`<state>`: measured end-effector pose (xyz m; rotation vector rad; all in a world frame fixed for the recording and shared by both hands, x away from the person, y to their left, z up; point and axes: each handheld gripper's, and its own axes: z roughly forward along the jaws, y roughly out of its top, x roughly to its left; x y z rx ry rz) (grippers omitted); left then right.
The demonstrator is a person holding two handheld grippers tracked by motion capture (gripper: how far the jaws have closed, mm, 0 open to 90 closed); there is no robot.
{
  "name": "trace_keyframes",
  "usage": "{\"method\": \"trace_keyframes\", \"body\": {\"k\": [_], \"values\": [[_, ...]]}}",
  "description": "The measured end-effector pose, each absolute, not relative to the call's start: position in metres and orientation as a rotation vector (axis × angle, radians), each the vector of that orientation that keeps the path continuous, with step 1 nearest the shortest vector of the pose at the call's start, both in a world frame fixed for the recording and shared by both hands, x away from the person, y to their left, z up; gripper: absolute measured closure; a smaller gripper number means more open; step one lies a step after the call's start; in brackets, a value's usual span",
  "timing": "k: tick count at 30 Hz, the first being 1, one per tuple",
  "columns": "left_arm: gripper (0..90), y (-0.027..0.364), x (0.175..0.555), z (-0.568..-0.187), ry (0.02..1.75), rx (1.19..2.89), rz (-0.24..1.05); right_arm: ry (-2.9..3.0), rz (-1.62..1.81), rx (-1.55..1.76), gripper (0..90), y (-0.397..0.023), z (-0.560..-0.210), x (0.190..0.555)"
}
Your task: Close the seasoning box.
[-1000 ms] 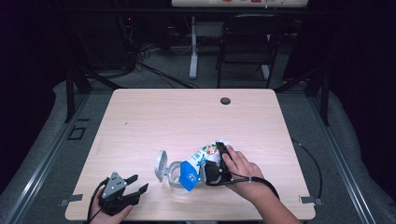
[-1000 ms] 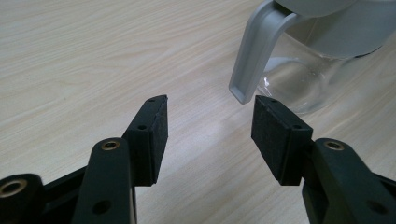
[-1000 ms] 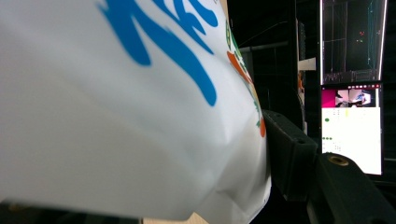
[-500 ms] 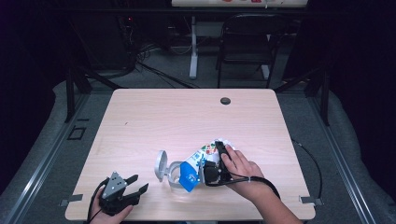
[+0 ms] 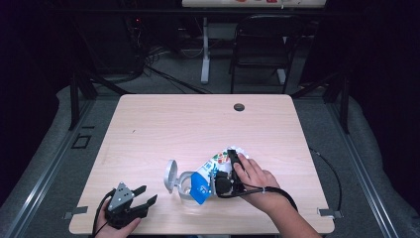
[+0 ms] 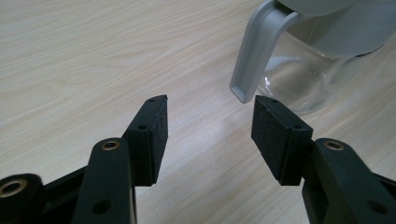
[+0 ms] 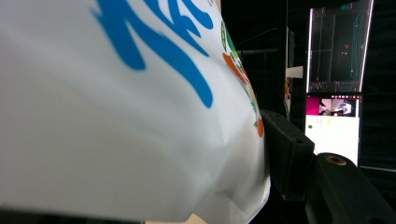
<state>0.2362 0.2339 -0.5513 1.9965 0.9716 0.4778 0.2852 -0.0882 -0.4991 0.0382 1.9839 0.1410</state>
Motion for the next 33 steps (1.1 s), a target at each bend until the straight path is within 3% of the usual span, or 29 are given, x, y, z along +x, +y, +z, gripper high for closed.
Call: {"method": "trace_keyframes", "body": {"k": [33], "values": [[46.7,0.2331,0.2368,-0.5524,0.97,1.994,0.479,1.964,0.102,-0.031,49.9,-0.0817,-0.4934,0.2845]]}}
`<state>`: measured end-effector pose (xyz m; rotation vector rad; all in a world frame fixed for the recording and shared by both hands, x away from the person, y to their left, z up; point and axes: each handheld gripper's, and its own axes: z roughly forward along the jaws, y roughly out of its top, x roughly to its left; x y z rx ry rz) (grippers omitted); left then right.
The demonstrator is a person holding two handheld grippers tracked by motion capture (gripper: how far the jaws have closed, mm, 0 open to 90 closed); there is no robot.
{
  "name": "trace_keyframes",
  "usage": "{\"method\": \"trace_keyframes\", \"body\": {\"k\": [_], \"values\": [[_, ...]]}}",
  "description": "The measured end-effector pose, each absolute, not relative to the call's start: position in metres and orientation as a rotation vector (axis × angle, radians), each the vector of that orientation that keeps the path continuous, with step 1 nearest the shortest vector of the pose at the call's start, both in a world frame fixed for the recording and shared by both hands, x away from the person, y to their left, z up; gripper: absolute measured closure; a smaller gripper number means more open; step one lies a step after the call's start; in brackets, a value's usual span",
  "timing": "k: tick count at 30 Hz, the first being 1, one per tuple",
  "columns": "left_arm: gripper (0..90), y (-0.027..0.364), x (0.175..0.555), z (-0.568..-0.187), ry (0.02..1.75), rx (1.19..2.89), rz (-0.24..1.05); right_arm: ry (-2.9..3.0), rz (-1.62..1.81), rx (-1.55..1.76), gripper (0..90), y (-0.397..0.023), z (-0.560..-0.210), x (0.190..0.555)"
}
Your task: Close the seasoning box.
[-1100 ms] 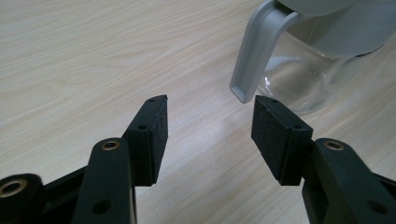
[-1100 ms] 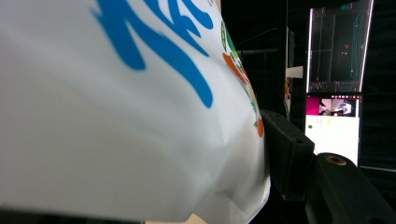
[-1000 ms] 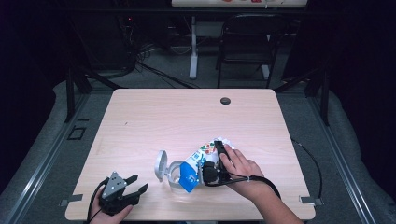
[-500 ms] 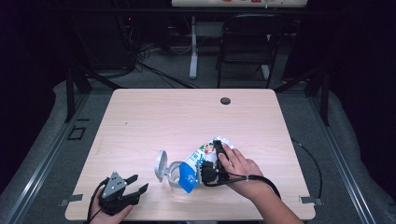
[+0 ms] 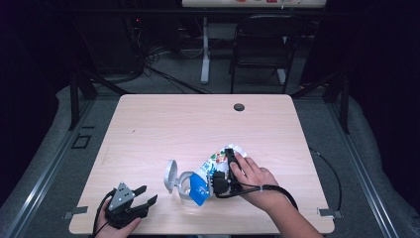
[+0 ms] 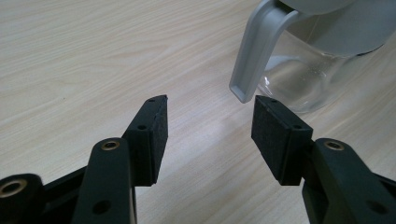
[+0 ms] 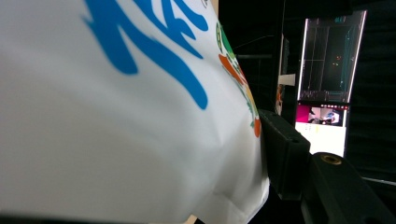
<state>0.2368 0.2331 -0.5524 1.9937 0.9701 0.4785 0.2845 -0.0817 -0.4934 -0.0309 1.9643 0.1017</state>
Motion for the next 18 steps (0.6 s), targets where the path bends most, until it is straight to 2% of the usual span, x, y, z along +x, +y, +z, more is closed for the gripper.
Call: {"method": "trace_keyframes", "body": {"k": [18], "values": [[46.7,0.2335,0.237,-0.5519,0.969,1.993,0.483,1.954,0.083,-0.059,52.9,-0.0786,-0.4902,0.2843]]}}
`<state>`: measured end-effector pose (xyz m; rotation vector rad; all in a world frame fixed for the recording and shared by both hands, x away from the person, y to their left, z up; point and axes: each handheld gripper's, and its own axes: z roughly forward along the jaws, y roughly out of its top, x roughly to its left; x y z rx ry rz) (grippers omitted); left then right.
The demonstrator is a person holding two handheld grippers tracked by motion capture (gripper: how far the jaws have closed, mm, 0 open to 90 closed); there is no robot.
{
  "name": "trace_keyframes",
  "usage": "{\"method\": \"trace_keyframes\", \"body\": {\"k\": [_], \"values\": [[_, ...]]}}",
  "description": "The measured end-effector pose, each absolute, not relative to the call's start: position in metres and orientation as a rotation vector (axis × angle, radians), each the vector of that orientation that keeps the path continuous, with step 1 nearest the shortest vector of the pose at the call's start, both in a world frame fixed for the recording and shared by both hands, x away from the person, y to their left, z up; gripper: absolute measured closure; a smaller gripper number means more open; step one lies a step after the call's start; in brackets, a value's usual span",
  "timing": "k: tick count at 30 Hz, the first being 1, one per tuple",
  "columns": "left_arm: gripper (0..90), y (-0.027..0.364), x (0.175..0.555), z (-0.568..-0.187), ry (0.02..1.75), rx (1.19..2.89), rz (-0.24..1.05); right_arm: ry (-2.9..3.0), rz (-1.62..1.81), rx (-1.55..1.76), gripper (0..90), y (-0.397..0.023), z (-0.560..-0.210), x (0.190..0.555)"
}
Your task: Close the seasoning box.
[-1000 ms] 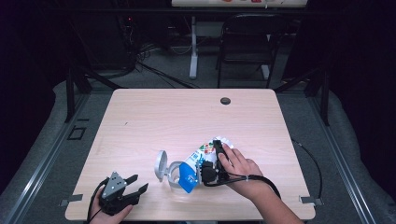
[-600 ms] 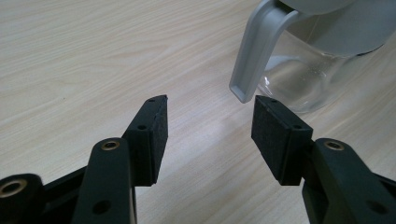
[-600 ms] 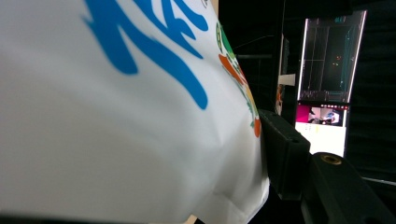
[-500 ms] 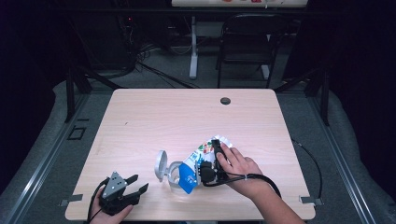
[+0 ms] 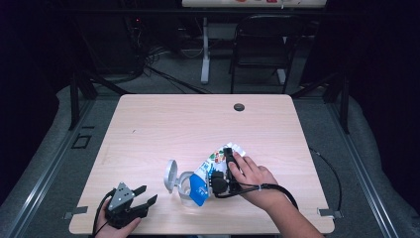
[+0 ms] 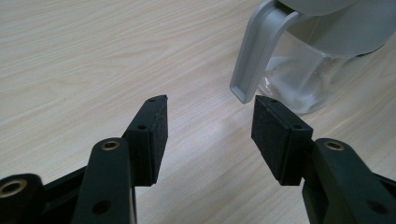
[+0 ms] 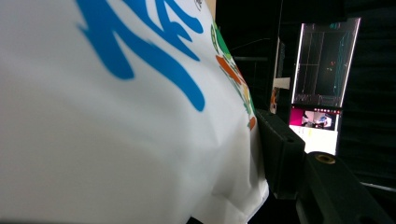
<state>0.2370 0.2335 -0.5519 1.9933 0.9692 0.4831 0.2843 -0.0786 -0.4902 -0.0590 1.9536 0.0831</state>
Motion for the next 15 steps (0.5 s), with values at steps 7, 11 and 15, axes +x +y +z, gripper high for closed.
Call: {"method": "trace_keyframes", "body": {"k": [7,11,15], "values": [[46.7,0.2326,0.2367,-0.5521,0.972,1.989,0.479,1.948,0.069,-0.064,53.6,-0.0777,-0.4892,0.2826],[46.7,0.2327,0.2367,-0.5521,0.974,1.988,0.478,1.955,0.095,-0.061,53.9,-0.078,-0.491,0.2831],[46.7,0.2327,0.2369,-0.5523,0.973,1.989,0.479,1.96,0.094,-0.064,54.0,-0.0776,-0.4907,0.2823]]}}
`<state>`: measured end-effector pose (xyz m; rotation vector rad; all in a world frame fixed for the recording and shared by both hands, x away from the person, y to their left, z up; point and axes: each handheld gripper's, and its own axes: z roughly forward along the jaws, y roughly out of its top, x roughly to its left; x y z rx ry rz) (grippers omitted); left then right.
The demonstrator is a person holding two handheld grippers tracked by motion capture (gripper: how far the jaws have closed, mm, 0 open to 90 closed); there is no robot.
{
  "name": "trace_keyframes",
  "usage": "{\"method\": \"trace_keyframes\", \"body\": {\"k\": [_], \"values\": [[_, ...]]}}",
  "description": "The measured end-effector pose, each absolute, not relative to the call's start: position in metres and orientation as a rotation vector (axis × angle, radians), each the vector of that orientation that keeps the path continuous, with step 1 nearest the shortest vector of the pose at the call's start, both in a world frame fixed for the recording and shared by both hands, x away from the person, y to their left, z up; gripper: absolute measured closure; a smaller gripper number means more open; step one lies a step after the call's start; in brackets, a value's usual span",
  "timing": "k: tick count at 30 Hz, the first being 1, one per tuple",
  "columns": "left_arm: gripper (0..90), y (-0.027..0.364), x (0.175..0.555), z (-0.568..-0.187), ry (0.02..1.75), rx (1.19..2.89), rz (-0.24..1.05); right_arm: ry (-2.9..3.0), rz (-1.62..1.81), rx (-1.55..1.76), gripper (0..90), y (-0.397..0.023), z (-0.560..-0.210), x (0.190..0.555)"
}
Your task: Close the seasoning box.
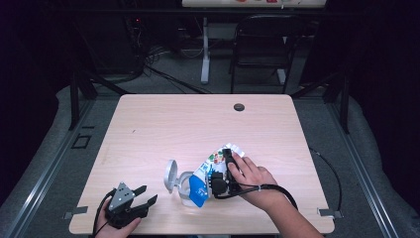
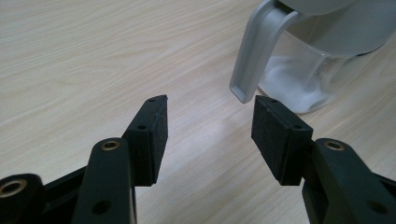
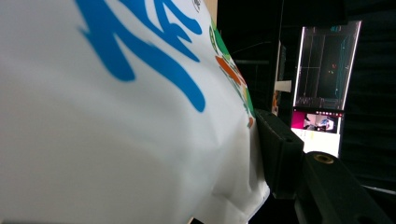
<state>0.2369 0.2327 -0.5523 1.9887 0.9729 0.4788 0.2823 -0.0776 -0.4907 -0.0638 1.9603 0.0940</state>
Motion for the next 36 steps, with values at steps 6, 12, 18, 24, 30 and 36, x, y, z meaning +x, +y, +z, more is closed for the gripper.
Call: {"method": "trace_keyframes", "body": {"k": [6,12,18,24,30,36], "values": [[46.7,0.233,0.2369,-0.552,0.97,1.99,0.481,1.958,0.097,-0.071,54.3,-0.0766,-0.4912,0.2817],[46.7,0.2329,0.2368,-0.5518,0.972,1.99,0.481,1.956,0.098,-0.077,54.4,-0.0764,-0.4909,0.2814],[46.7,0.233,0.2371,-0.5519,0.97,1.99,0.484,1.954,0.095,-0.082,54.6,-0.076,-0.4907,0.2806],[46.7,0.2334,0.2373,-0.552,0.97,1.993,0.486,1.954,0.091,-0.087,54.8,-0.0757,-0.4904,0.2804],[46.7,0.2327,0.237,-0.552,0.971,1.99,0.484,1.949,0.092,-0.099,54.9,-0.0751,-0.4901,0.2803],[46.7,0.2325,0.2372,-0.5521,0.97,1.988,0.485,1.95,0.074,-0.103,55.1,-0.0734,-0.4894,0.2788]]}}
